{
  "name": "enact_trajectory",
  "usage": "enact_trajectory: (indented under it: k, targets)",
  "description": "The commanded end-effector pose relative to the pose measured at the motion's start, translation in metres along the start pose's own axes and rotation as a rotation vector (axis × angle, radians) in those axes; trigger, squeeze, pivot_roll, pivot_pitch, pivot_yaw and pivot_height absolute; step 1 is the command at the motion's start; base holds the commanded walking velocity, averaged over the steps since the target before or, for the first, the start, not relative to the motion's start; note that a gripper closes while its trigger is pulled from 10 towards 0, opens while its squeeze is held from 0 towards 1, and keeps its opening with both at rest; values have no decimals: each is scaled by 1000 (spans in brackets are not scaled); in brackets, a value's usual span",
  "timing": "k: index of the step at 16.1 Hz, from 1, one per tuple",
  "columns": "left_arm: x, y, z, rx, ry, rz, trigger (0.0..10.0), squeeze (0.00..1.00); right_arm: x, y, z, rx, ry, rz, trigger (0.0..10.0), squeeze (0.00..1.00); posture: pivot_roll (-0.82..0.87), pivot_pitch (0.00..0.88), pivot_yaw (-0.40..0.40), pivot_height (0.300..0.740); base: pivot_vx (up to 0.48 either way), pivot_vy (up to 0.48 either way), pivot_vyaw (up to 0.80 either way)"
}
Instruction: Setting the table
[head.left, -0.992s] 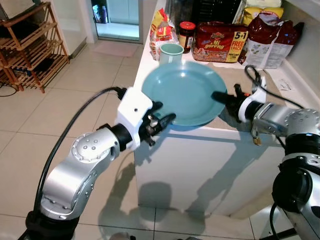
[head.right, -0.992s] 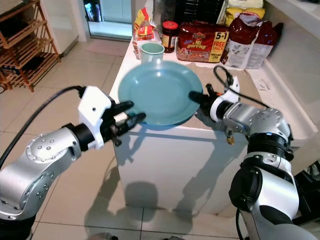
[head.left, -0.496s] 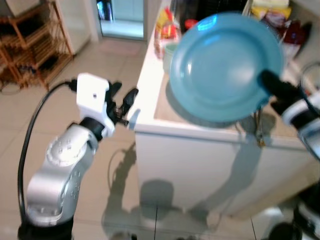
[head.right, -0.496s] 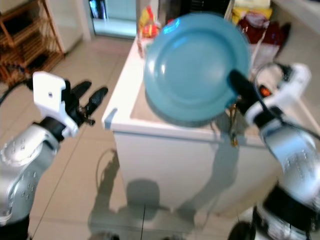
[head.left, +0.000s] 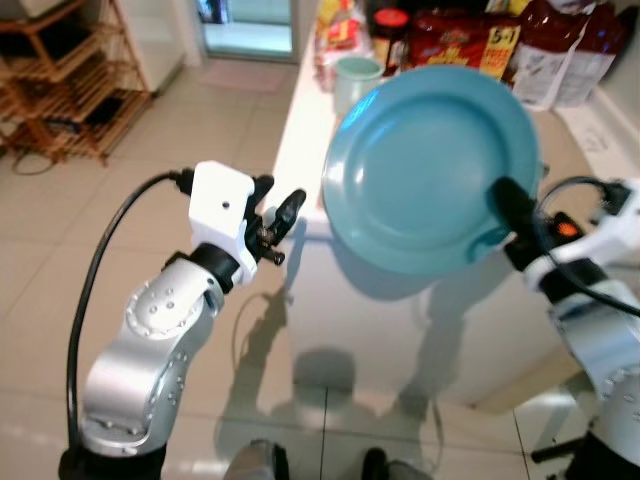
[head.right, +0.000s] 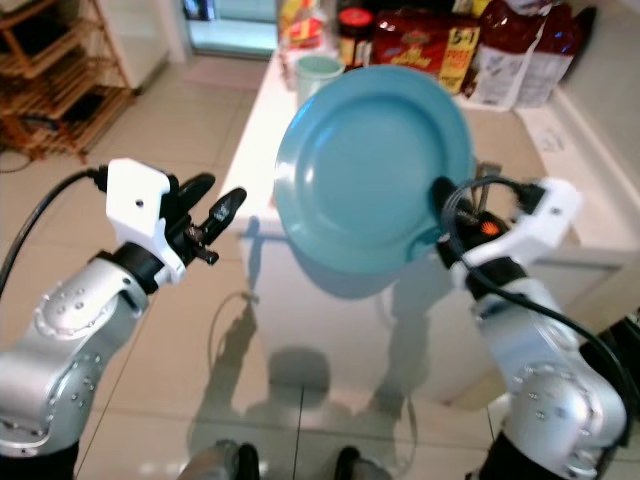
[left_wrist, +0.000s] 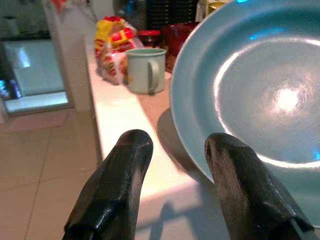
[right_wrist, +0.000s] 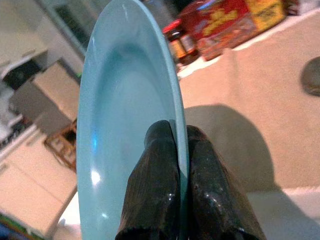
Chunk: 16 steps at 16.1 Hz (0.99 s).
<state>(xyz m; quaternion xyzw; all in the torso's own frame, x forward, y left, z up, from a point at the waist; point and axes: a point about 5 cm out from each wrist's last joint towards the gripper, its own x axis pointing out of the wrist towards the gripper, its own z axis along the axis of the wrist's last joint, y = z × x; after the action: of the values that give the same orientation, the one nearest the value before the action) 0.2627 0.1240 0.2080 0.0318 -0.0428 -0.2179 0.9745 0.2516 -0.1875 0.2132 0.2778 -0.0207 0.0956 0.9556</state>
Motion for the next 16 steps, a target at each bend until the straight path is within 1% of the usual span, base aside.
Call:
enact_trajectory:
  k: [1, 2, 3, 4, 5, 6, 7, 8, 9, 10, 11, 13, 14, 15, 16]
  targets:
    - [0, 1, -7, 9, 16, 25, 10000, 0, -4, 6, 7, -58, -65, -4, 10000, 0, 27, 19, -8, 740, -315, 0, 0]
    - [0, 2, -10, 31, 26, 45, 10000, 0, -3, 4, 10, -169, -102, -66, 10000, 0, 23, 22, -5, 740, 0, 0, 0]
    - [0, 3, -10, 24, 22, 52, 10000, 0, -2, 5, 10, -190, -108, -65, 10000, 0, 22, 23, -4, 740, 0, 0, 0]
    - [1, 5, -10, 39, 16, 59, 10000, 0, -1, 7, 9, -220, -88, -21, 10000, 0, 21, 26, -4, 740, 0, 0, 0]
    - [3, 5, -10, 55, 15, 59, 10000, 0, -1, 7, 6, -206, -67, 19, 10000, 0, 22, 26, -8, 740, 0, 0, 0]
    - [5, 6, -10, 58, 10, 66, 10000, 0, -2, 3, 2, -230, -60, 17, 10000, 0, 21, 27, -12, 740, 0, 0, 0]
    - [7, 7, -9, 62, 5, 79, 10000, 0, -3, -6, -4, -277, -60, -26, 10000, 0, 24, 29, -14, 740, 0, -337, 0]
    - [8, 9, -10, 62, 6, 94, 10000, 0, -3, -9, -10, -364, -58, -31, 10000, 0, 24, 31, -14, 740, 0, -480, 0]
    - [9, 10, -11, 63, 7, 97, 10000, 0, -2, -9, -14, -420, -49, -32, 10000, 0, 19, 31, -13, 740, 0, -480, 0]
    - [9, 8, -14, 76, 11, 100, 10000, 0, -2, -8, -18, -402, -57, -35, 10000, 0, 19, 30, -23, 740, 0, -480, 0]
    - [9, 8, -15, 76, 9, 104, 10000, 0, -2, -8, -16, -380, -69, -41, 10000, 0, 16, 30, -23, 740, 0, -480, 0]
    - [11, 7, -15, 75, 6, 105, 10000, 0, -1, -10, -16, -401, -83, -47, 10000, 0, 11, 33, -18, 740, 0, -480, 0]
    - [13, 5, -15, 80, 4, 98, 10000, 0, 2, -10, -15, -474, -97, -32, 10000, 0, 7, 34, -18, 740, 0, -480, 0]
    - [14, 4, -17, 91, 9, 95, 10000, 0, 4, -10, -15, -521, -102, -21, 10000, 0, 6, 34, -18, 740, 0, -480, 0]
    - [12, 5, -23, 96, 30, 114, 10000, 0, 5, -10, -16, -545, -98, -10, 10000, 0, 7, 35, -21, 740, 0, -480, 0]
